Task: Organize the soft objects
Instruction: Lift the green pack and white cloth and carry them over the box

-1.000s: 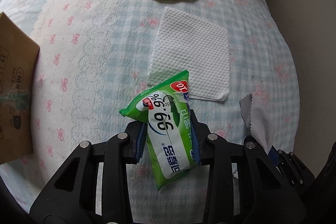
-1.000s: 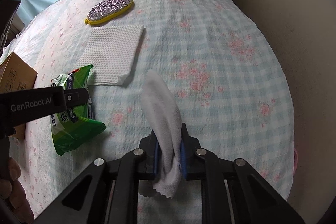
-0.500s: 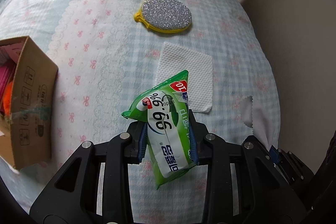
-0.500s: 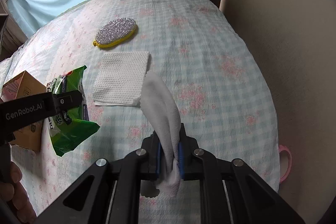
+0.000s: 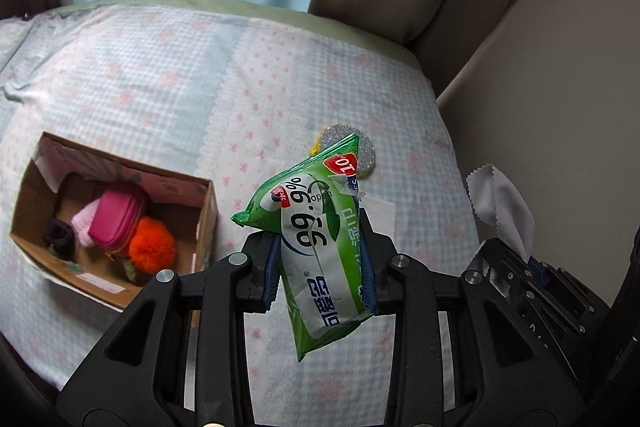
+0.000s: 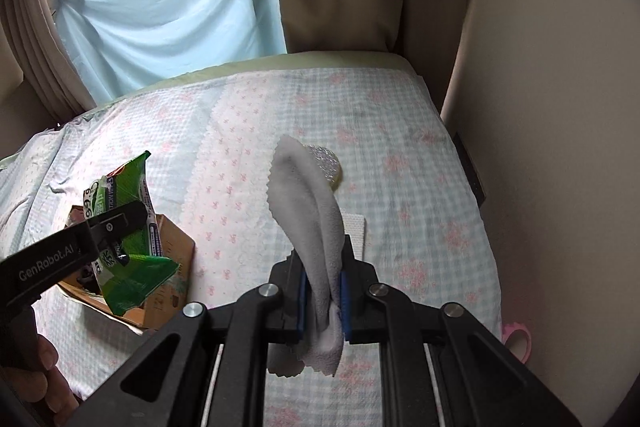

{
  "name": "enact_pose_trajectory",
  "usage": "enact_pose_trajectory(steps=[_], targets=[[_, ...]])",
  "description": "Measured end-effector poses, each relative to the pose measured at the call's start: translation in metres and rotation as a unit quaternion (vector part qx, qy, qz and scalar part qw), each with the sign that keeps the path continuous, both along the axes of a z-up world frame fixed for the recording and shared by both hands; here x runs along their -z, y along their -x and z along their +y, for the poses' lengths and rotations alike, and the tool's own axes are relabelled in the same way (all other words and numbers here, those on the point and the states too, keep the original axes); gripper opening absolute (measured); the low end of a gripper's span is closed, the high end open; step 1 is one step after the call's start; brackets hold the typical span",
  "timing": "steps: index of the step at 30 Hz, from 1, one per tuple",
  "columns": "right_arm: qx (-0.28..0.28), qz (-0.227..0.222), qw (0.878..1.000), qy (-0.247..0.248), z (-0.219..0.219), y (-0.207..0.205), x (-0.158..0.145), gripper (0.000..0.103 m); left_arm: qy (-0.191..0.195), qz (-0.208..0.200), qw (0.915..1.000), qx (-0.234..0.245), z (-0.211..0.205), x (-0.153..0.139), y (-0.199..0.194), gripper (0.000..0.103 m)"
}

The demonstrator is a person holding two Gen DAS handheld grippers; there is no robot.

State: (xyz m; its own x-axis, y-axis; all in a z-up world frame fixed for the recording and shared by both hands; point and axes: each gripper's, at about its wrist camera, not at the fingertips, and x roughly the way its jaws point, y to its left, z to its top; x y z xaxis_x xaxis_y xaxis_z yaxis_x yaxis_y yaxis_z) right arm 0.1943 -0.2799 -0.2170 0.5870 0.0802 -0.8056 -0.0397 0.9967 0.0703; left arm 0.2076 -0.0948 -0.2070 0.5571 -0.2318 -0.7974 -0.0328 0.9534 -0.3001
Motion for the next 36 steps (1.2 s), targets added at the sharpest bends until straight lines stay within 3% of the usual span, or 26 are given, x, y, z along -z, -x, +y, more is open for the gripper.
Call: enact_pose_trajectory(steps=[9,16,25,36], targets=[[-0.066,-0.018,0.997,-0.02,0.109,-0.003,-0.048,0.012,-0.029,-0.008,0.999,-0.034,0.109,-0.042,0.024,0.029],[-0.093,0.011,0.995,-0.029,0.189,-0.006,-0.045,0.012,-0.044,0.009,0.9981,-0.043,0.193,-0.039,0.03,0.029],[-0.079,0.066,0.994,-0.028,0.268,-0.018,-0.012,0.012,-0.056,0.058,0.9965,-0.022,0.279,0.003,0.017,0.029],[-0.031,0.149,0.988,-0.028,0.308,-0.037,0.049,0.012,-0.081,0.116,0.9892,0.04,0.315,0.071,-0.015,0.029]])
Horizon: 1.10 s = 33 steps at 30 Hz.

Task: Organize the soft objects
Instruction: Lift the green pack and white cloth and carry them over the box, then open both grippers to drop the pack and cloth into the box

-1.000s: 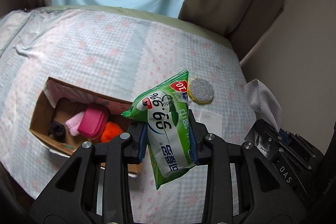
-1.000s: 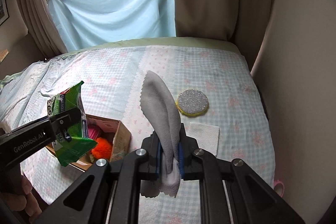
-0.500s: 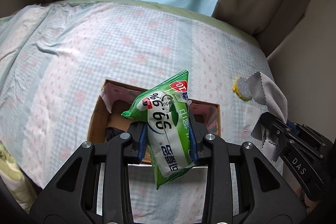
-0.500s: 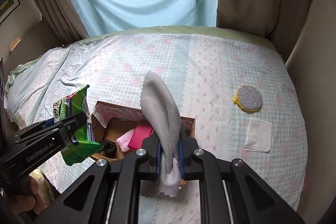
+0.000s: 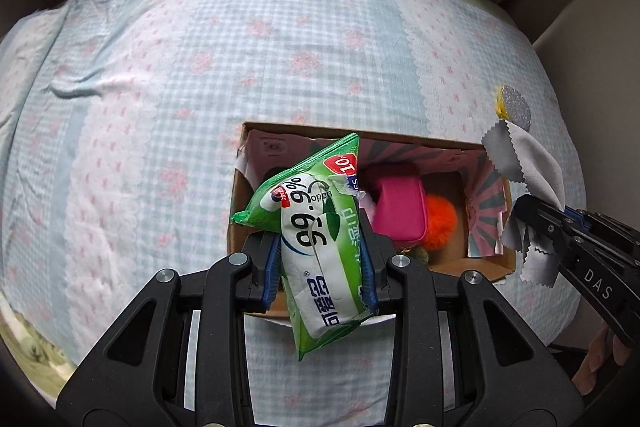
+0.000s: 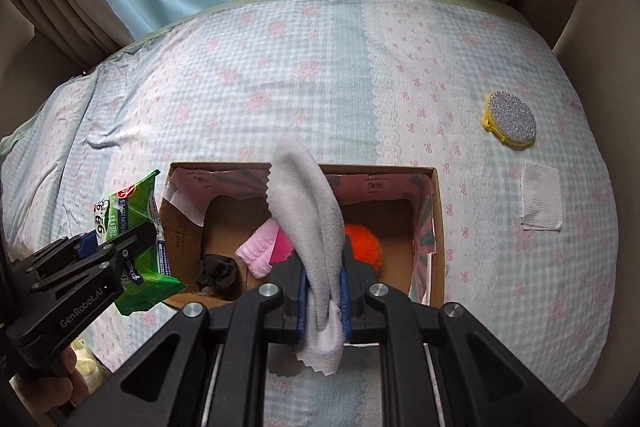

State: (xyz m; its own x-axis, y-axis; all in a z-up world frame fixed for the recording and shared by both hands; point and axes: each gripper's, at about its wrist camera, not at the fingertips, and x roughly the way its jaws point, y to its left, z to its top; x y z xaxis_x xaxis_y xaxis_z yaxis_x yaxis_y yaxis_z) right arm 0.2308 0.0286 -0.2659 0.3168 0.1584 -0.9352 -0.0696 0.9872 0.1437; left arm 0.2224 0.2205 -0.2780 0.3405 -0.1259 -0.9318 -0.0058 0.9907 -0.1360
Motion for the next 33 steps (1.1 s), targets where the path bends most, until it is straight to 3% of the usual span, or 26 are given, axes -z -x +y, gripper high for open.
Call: enact_pose_trajectory(steps=[10,15,19,20,22,23,24,33], targets=[[0.012,0.048,0.999,-0.002,-0.002,-0.02,0.047,0.012,0.003,0.047,0.9981,0.04,-0.01,0.059,-0.021,0.029],[0.023,0.071,0.997,-0.015,-0.009,-0.028,0.065,0.012,-0.017,0.054,0.9957,0.073,-0.021,0.073,-0.029,0.029],[0.042,0.092,0.995,-0.017,-0.014,-0.038,0.078,0.012,-0.012,0.067,0.9932,0.094,-0.025,0.079,-0.036,0.029],[0.045,0.098,0.994,-0.022,-0.015,-0.04,0.081,0.013,-0.004,0.078,0.992,0.1,-0.026,0.082,-0.038,0.035],[0.055,0.106,0.992,-0.034,-0.018,-0.043,0.085,0.037,0.008,0.086,0.9905,0.107,-0.027,0.084,-0.038,0.075],[0.061,0.106,0.992,-0.04,-0.02,-0.044,0.087,0.074,0.009,0.085,0.99,0.112,-0.028,0.085,-0.037,0.102],[0.066,0.104,0.991,-0.046,-0.021,-0.045,0.088,0.102,0.011,0.082,0.99,0.115,-0.028,0.085,-0.036,0.103],[0.069,0.095,0.992,-0.04,-0.024,-0.033,0.085,0.103,-0.007,0.079,0.9902,0.115,-0.022,0.079,-0.027,0.103]])
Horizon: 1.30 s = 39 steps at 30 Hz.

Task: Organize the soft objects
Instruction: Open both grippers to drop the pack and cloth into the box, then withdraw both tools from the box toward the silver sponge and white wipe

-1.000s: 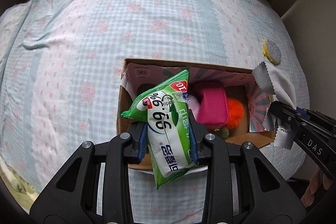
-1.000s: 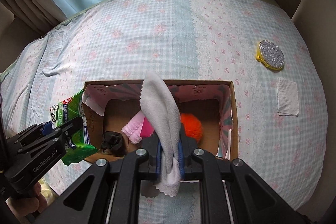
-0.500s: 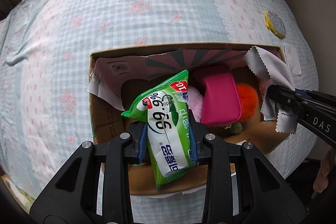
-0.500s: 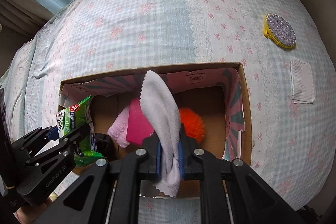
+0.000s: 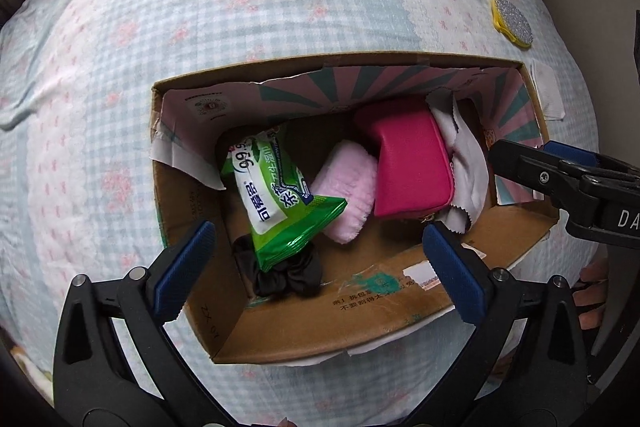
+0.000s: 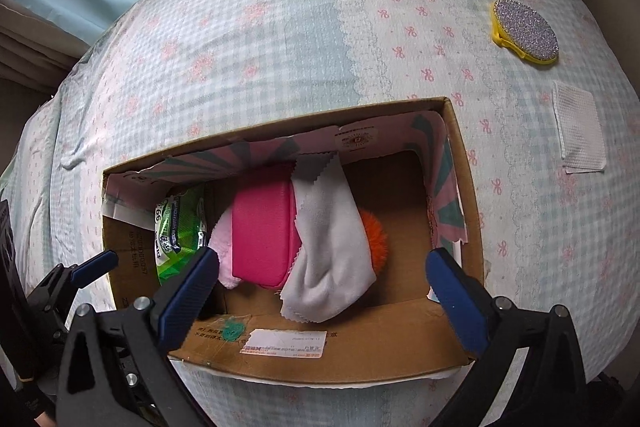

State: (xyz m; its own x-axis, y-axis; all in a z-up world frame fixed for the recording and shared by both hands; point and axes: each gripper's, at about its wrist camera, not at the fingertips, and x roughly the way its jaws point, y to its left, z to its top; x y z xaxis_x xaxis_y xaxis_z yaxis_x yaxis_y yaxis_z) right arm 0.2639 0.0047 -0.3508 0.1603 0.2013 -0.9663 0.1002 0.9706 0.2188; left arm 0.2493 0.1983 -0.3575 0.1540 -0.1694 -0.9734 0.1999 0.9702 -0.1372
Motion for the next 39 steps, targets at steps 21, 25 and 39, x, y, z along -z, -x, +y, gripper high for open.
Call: enact_pose_trajectory(steps=[21,25,39], targets=[[-0.029,-0.147,0.988,0.037,-0.009,0.077,-0.151,0.103,0.012,-0.138,0.9892,-0.047,0.011,-0.15,0.069,0.103],[-0.031,-0.184,0.981,0.05,-0.015,0.1,-0.188,0.103,0.014,-0.17,0.9835,-0.06,0.013,-0.187,0.089,0.103],[0.034,-0.263,0.959,0.1,-0.084,0.148,-0.25,0.103,0.048,-0.265,0.9628,-0.02,-0.04,-0.272,0.092,0.103]])
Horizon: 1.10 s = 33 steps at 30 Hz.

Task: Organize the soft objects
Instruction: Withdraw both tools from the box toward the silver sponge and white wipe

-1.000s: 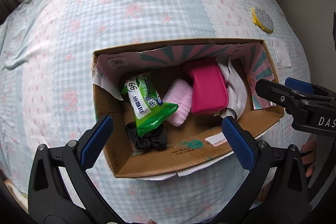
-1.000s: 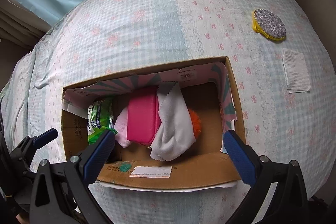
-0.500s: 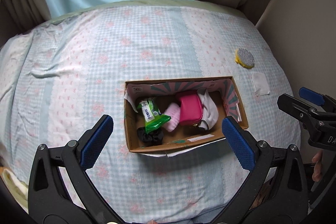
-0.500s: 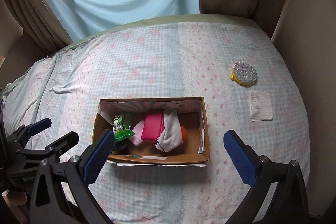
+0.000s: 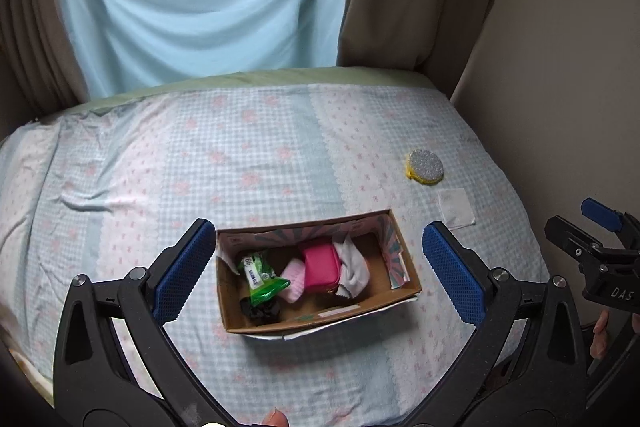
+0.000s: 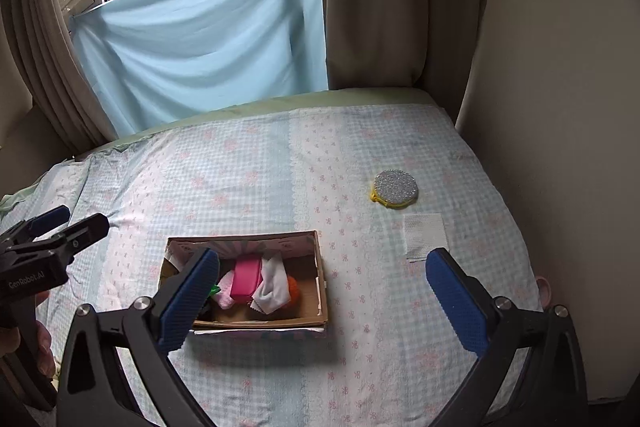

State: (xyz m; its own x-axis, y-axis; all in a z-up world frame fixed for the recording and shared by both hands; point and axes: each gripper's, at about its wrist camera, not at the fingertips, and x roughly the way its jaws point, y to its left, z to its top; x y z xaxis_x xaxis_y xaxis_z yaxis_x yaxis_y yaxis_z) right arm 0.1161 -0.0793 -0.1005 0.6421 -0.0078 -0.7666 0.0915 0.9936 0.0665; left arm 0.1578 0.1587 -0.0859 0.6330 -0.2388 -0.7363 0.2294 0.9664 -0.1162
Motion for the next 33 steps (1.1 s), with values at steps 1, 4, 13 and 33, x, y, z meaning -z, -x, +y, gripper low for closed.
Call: enact_pose_trajectory(steps=[1,4,13,33], targets=[[0.003,0.001,1.0,0.004,-0.009,-0.001,0.0,0.103,0.001,-0.006,1.0,0.007,-0.011,-0.003,-0.003,0.103],[0.009,0.002,1.0,0.013,-0.038,-0.006,0.004,0.103,-0.006,-0.017,0.9995,0.027,-0.051,-0.008,-0.018,0.103],[0.036,0.021,0.999,0.006,-0.133,-0.047,0.039,0.103,-0.024,0.028,0.9934,0.109,-0.189,0.034,-0.106,0.103],[0.023,0.126,0.992,-0.009,-0.211,-0.166,0.271,0.103,-0.161,0.177,0.9203,0.31,-0.394,0.31,-0.282,0.103]])
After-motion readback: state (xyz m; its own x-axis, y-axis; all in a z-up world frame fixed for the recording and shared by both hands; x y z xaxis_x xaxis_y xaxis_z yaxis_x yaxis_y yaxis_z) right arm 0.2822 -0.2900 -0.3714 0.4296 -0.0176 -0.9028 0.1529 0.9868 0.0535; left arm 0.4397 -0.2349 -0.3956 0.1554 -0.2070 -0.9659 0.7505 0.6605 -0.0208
